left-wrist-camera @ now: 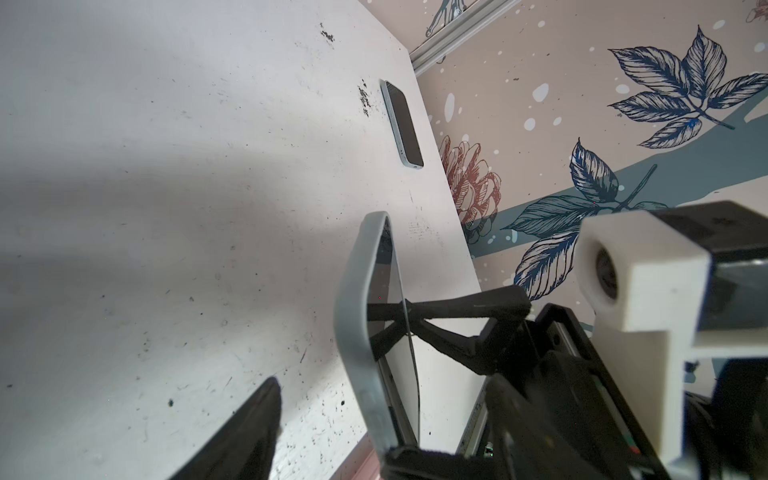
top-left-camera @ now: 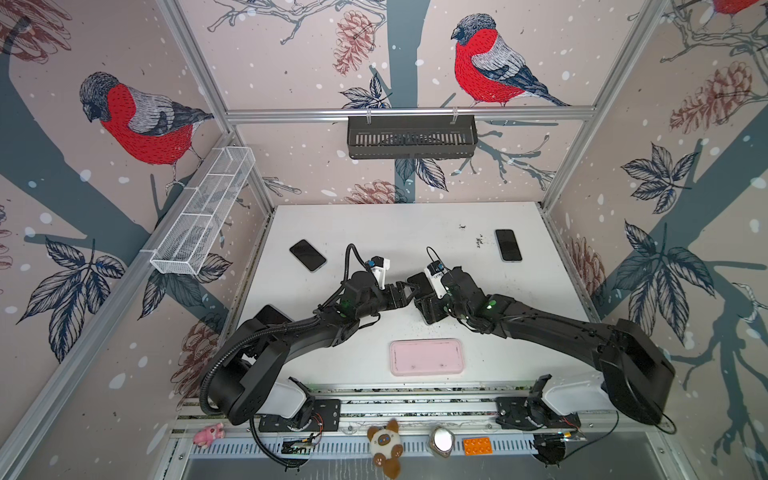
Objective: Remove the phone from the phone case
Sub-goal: 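Carry the phone toward the left gripper while the left gripper grasps its edge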
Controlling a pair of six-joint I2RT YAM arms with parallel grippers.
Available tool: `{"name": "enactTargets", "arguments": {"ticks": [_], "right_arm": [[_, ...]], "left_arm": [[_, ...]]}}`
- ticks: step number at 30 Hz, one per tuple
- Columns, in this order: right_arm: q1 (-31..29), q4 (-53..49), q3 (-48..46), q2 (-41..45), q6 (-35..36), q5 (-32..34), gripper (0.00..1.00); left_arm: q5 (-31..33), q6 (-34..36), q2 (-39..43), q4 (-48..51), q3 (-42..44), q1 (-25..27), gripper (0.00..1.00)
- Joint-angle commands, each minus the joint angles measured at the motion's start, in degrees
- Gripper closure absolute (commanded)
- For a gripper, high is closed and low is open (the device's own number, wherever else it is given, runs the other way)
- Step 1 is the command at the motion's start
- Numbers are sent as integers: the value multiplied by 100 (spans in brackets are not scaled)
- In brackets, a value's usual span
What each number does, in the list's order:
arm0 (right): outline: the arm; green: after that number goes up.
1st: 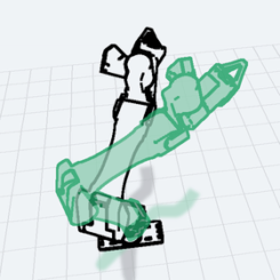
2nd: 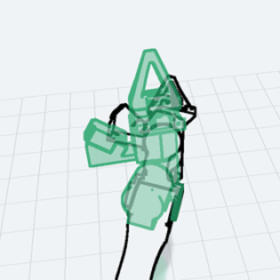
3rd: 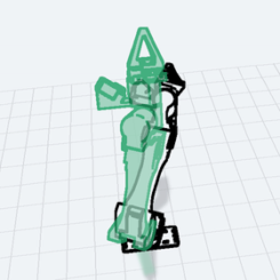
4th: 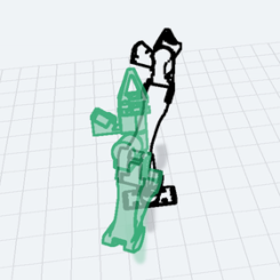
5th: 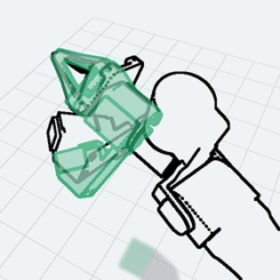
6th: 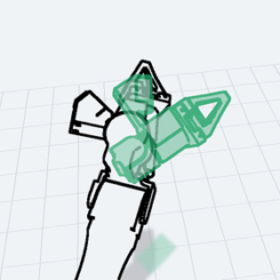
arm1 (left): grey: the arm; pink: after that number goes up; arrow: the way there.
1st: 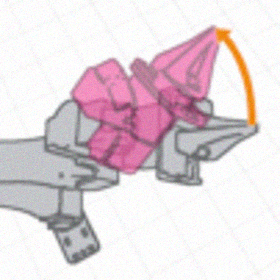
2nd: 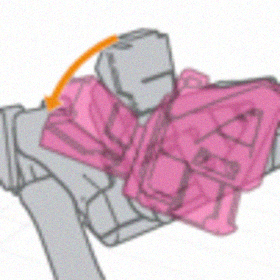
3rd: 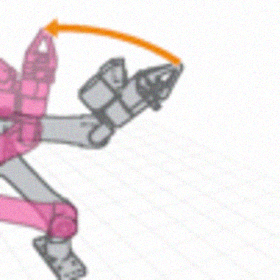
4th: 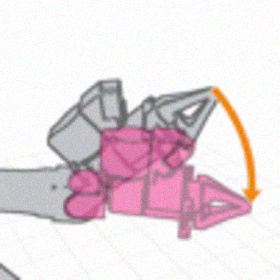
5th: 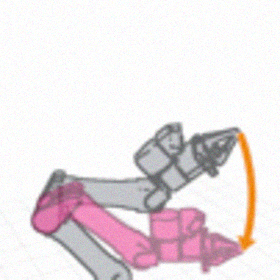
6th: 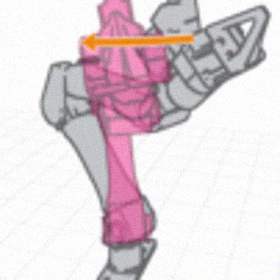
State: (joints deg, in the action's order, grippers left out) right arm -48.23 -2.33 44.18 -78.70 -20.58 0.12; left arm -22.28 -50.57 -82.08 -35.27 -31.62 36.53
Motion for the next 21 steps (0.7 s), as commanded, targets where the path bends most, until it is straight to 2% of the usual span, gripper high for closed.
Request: {"name": "enactTargets", "arguments": {"ticks": [1,8,12,17,21], "right_arm": [[-47,399,-25,74,116,-82,50],[-77,435,-103,150,108,-161,51],[-90,477,-129,214,106,-244,52],[-108,455,-155,225,134,-205,54],[-124,511,-215,278,130,-241,54]], "left_arm": [[-93,-323,-107,-765,6,-39,34],[-280,-678,-355,-1363,120,-67,55],[-309,-769,-466,-1477,151,-67,63],[-314,-814,-495,-1511,173,-69,83],[-312,-840,-462,-1485,185,-67,93]]}}
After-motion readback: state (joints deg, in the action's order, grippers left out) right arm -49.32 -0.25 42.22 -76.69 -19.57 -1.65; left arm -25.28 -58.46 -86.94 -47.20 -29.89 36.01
